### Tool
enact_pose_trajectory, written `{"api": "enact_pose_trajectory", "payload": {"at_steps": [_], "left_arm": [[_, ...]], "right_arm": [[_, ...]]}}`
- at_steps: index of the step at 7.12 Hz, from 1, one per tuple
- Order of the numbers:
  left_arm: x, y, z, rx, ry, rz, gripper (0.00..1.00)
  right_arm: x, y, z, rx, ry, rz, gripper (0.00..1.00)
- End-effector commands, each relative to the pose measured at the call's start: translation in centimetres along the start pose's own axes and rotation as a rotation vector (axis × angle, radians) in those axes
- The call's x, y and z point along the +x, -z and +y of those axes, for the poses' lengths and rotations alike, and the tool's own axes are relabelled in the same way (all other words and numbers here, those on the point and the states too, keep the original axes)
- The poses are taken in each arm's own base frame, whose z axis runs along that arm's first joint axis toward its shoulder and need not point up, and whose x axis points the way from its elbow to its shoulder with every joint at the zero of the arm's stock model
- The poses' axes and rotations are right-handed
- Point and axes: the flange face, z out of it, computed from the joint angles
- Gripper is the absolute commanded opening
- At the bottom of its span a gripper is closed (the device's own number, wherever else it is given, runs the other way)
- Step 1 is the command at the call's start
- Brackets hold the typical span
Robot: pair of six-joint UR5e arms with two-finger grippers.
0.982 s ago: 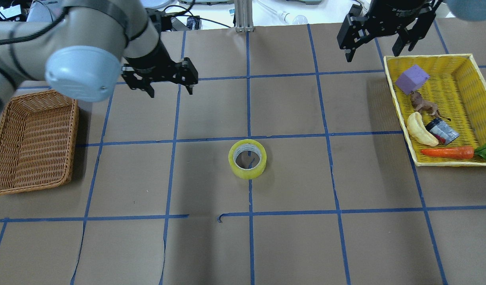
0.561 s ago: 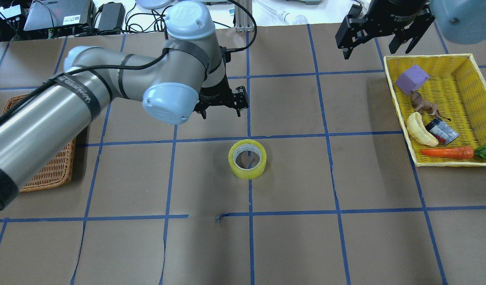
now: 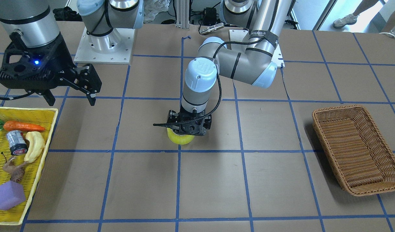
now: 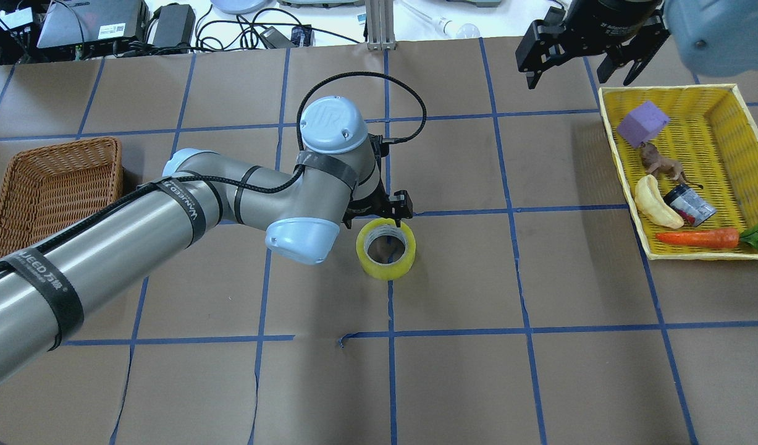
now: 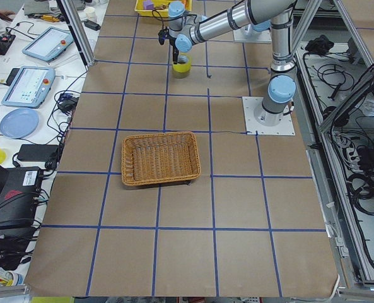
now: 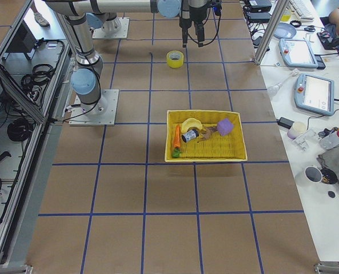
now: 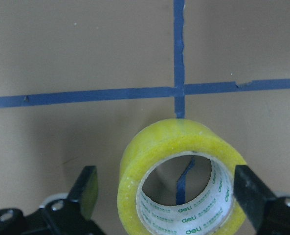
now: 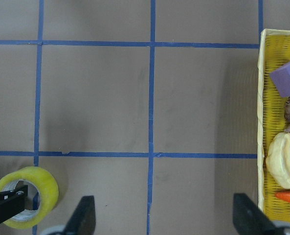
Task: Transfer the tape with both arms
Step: 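Grasp the tape roll rim with the left gripper while right arm rests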
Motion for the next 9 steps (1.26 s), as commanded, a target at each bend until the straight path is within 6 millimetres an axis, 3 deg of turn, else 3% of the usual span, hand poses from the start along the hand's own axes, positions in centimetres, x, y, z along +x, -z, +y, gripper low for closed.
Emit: {"api": "enact_pose_trajectory", "payload": {"at_steps": [1,3,5,8,9], "left_arm": [[-0.2,-0.4,0.5,-0.005,-0.005,-0.007,0.98],[-0.5,-1.5,0.6,-0.027,-0.003,-0.019,0.95],[-1.0,-3.5,1.6,-0.07,-0.006,-0.036,0.55],[-1.2,-3.8,1.6,-0.075,-0.003,-0.04,0.24],[-2.3,-2.9,1.0,-0.048,0.005,-0.099,0.14]], "right_arm": [[0.0,0.2,0.0,-0.001,-0.014,0.006,1.0],[0.0,0.2,0.1,-0.003,-0.013,0.011,1.0],[-0.1,0.2,0.2,-0.008,-0.011,0.012,1.0],[0.0,0.4,0.0,-0.003,-0.013,0.014,1.0],[0.0,0.4,0.1,-0.005,-0.013,0.014,1.0]]}}
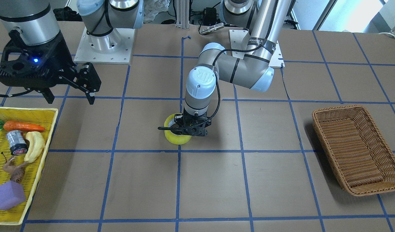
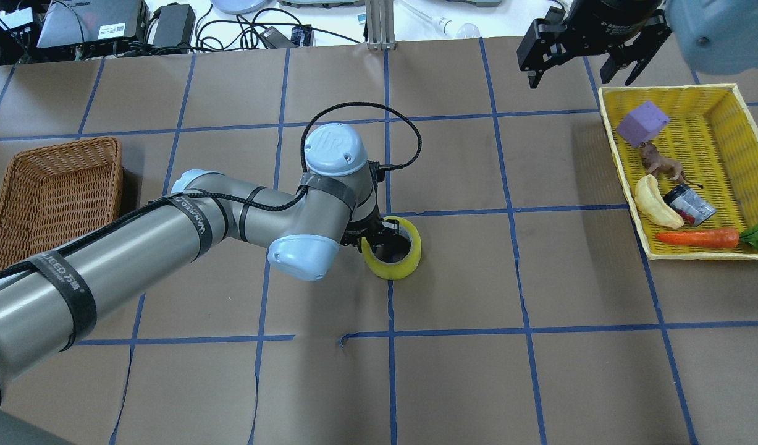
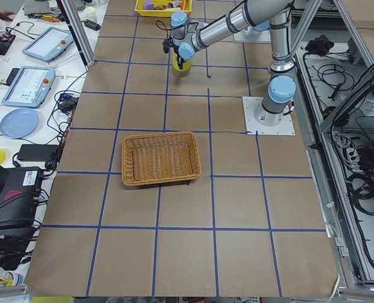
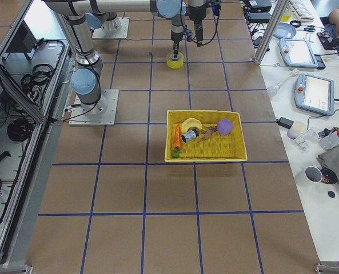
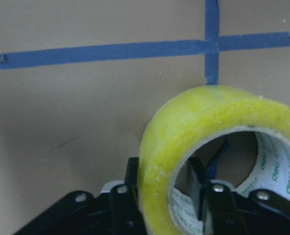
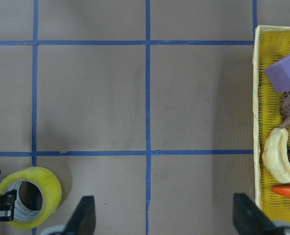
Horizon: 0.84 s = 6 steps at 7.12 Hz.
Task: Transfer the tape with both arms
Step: 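Lift the tape roll with the left gripper toward the wicker basket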
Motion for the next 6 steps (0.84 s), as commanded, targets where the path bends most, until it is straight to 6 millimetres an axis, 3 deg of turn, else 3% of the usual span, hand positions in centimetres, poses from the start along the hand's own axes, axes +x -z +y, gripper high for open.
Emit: {"api": "enact_pose_trajectory", "payload": {"at_steps": [1,2,3,5,6], "left_arm": [[-3.1,1.7,-1.0,0.005,0.035,-0.073,0.09],[-5.0,3.9,-2.0,0.038,0.053,-0.064,0.09],[-10.3,7.2,-3.4,0.022,-0.003,-0.067,0.08],[-23.4,14.9,-5.2,0.007,0.029,-0.107,0.06],[-31.3,17.5,-5.8,0.01,0.079,-0.131,0.06]], "right_arm": [[0.0,0.0,0.0,0.0,-0.001,0.001,1.0],[0.0,0.0,0.0,0.0,-0.001,0.001,1.0],[0.0,0.0,0.0,0.0,-0.001,0.001,1.0],[0.0,0.0,0.0,0.0,-0.001,0.001,1.0],[0.0,-0.1,0.0,-0.002,-0.001,0.001,1.0]]}}
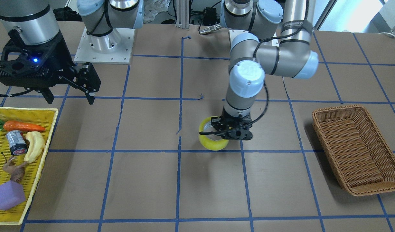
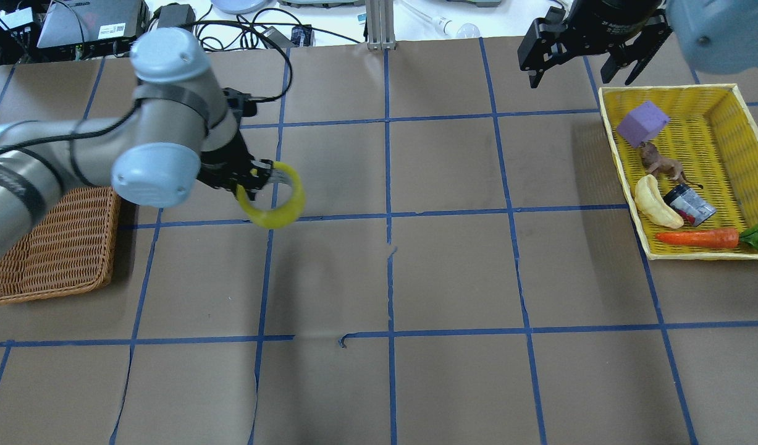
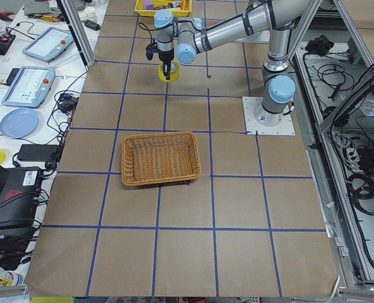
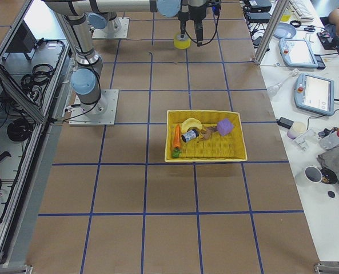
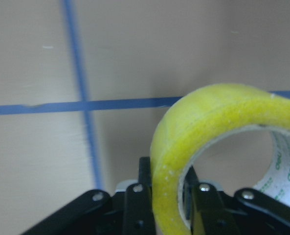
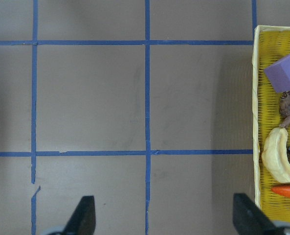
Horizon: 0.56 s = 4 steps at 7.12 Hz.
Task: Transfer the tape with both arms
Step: 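Lift the tape roll with the left gripper toward the wicker basket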
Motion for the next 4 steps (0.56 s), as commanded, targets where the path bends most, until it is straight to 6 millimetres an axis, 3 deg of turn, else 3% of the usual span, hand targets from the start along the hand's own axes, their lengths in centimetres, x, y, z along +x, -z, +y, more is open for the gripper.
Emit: {"api": "enact_pose_trajectory", "payload": {"at_steps": [1,2,3,4], "left_arm": [[-17.2,2.7,-0.3,-0.009,0.022,-0.021,0.06],[-25.7,0.6,0.7,-0.033,0.019,-0.004,0.06],[-32.7,-0.8,1.6,-0.016,-0.066,-0.015,0.06],[-37.1,-2.9,1.9,-0.021,-0.121,-0.013,0.06]], "right_arm": [[-0.1,-0.1,0.0,-0.001,0.001,0.0,1.0],[-0.1,-0.1,0.0,-0.001,0.001,0.0,1.0],[-0.1,-0.1,0.0,-0.001,0.001,0.0,1.0],[-0.1,-0.1,0.1,-0.004,0.001,0.0,1.0]]}}
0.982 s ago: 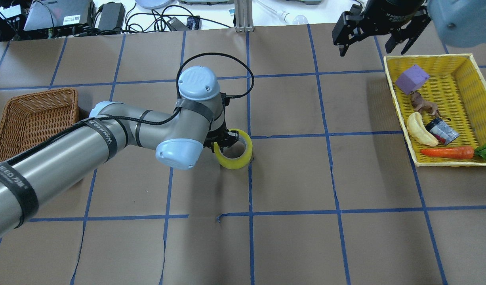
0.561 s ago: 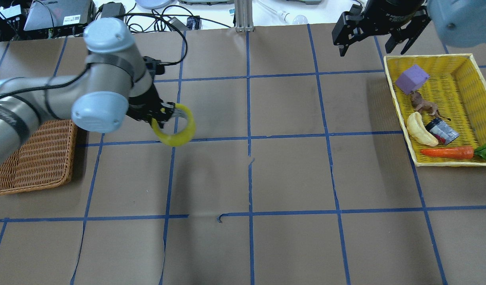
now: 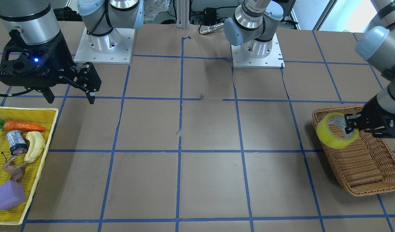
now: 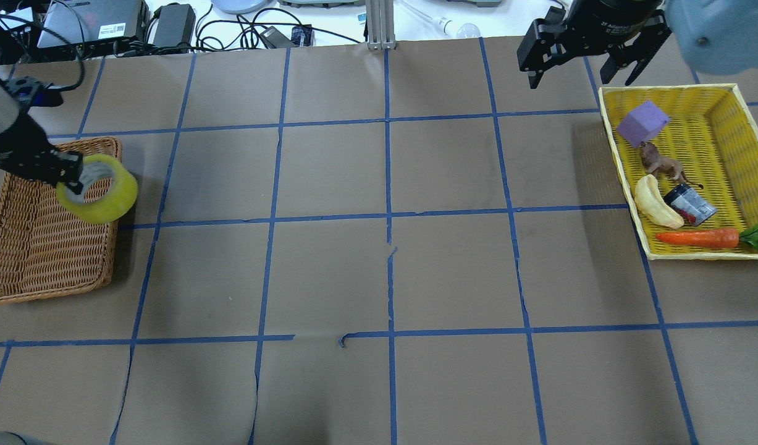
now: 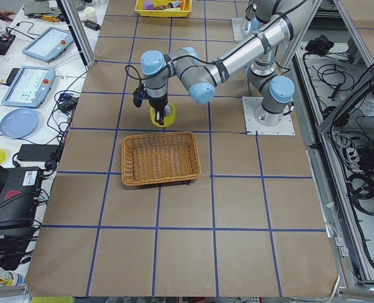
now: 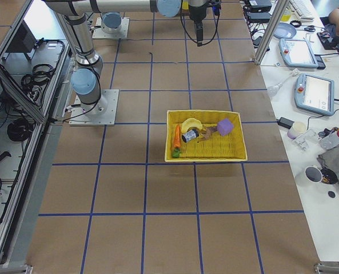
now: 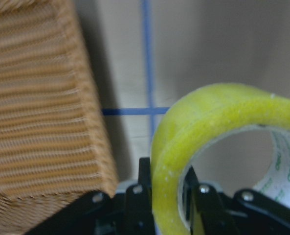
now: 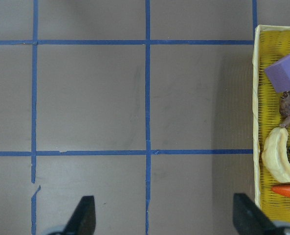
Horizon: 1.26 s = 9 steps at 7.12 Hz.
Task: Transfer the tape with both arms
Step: 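Lift the tape roll with the left gripper toward the wicker basket, then lower the tape roll into the basket and open the left gripper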
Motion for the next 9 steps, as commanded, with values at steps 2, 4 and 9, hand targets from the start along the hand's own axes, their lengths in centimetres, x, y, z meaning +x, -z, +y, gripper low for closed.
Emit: {"api": "enact_pose_trajectory", "payload": {"at_steps": [2,4,9], "left_arm": [[-10.5,-5.7,-0.1,0.035,-0.056,0.042,0.06],[-10.9,-10.0,-1.5,0.032,-0.035,0.052,0.08],[-5.1,-3.1,-3.8,0.084,-0.074,-0.01,0.89]], "right_arm": [[0.0,0.0,0.0,0.001,0.0,0.0,1.0],[0.0,0.2,-0.1,0.005,0.0,0.0,1.0],[0.0,0.0,0.0,0.001,0.0,0.0,1.0]]}}
